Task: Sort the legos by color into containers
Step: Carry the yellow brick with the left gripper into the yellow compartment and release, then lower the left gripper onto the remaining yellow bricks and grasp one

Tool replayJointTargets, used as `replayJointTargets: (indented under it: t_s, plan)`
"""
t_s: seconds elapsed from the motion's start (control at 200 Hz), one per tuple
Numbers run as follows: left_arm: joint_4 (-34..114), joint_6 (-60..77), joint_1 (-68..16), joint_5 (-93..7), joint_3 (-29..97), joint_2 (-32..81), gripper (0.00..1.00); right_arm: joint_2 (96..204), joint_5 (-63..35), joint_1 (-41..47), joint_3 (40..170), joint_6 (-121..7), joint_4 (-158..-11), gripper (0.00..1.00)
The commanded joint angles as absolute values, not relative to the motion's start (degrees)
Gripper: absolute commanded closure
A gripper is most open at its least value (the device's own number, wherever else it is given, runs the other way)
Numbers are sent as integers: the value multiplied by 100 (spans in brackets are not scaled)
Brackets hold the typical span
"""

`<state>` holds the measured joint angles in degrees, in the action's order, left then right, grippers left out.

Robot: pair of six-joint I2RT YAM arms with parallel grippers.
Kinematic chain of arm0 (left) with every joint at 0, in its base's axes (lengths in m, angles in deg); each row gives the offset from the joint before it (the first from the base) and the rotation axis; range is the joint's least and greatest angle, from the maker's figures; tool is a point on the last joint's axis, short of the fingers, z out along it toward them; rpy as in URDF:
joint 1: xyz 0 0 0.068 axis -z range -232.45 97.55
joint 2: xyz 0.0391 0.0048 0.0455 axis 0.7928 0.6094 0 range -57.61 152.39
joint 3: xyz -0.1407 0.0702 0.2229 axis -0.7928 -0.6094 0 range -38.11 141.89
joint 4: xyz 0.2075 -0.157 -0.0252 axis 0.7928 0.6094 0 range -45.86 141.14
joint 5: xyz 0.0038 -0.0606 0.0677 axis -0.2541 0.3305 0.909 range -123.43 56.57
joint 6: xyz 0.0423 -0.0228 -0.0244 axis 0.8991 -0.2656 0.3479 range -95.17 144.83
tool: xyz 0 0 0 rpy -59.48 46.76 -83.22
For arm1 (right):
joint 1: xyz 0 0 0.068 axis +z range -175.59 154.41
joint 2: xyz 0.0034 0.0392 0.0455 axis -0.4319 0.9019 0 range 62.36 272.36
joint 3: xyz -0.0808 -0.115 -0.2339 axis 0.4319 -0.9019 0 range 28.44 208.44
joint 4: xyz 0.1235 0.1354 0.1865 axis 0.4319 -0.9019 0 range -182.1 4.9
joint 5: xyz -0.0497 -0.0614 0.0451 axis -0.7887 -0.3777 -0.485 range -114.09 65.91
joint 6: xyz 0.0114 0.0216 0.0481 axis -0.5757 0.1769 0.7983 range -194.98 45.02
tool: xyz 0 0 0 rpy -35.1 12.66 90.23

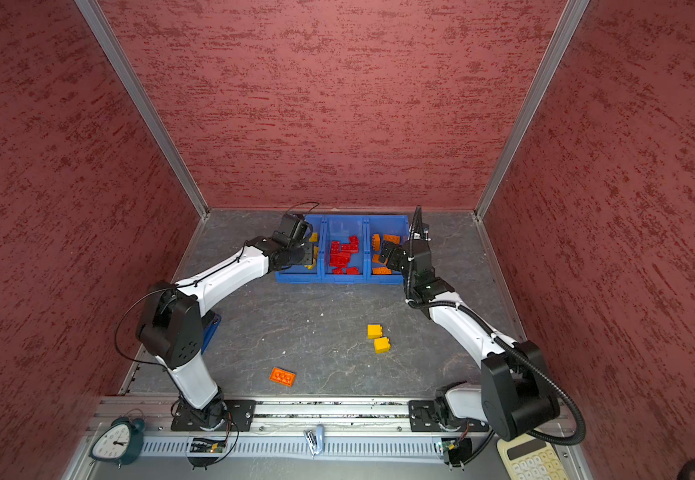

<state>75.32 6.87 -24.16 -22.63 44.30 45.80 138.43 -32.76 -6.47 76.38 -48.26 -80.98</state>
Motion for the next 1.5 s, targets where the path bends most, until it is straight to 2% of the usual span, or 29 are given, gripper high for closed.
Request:
replayJointTargets:
  t_s: [0.0,0.11,0.2,0.426,0.581,0.666,0.842,1.102,1.217,1.353,1.498]
  plan:
    - [7835,175,-2556,-2045,4927,5073,75,13985,-2851,-673,7983,-4965,-8524,1]
    - [8151,-14,-2592,-1955,5518,5559,73,14034,-2723,-670,7965,-4945,-8817,1]
    - [8157,-164,-2596,-2016,5771,5792,66,13959,-2653,-673,7822,-4891,-8812,1]
    - [8094,-229,-2557,-2379,5986,5866,29,13734,-2453,-660,7509,-4809,-8945,1]
    - [8018,-215,-2470,-2373,5715,5504,14,13628,-2435,-661,7363,-4785,-9076,1]
    - [7854,-307,-2384,-2293,5394,5183,0,13553,-2344,-653,7235,-4744,-9049,1]
    - [7211,-64,-2050,-2333,4512,4347,1,13395,-2131,-629,6783,-4493,-8860,1]
    - [6958,931,-1101,-2473,4073,3787,1,12792,-1555,-616,6261,-4565,-8490,1]
    - [6821,1606,-485,-2707,3987,3862,1,12290,-1662,-626,6020,-4551,-8469,1]
    - [7052,2166,95,-3057,4140,4216,1,11728,-2992,-864,5700,-3700,-9153,1]
    - [7450,2490,412,-3604,4454,4739,3,11125,-2465,-1761,5034,-3200,-9185,1]
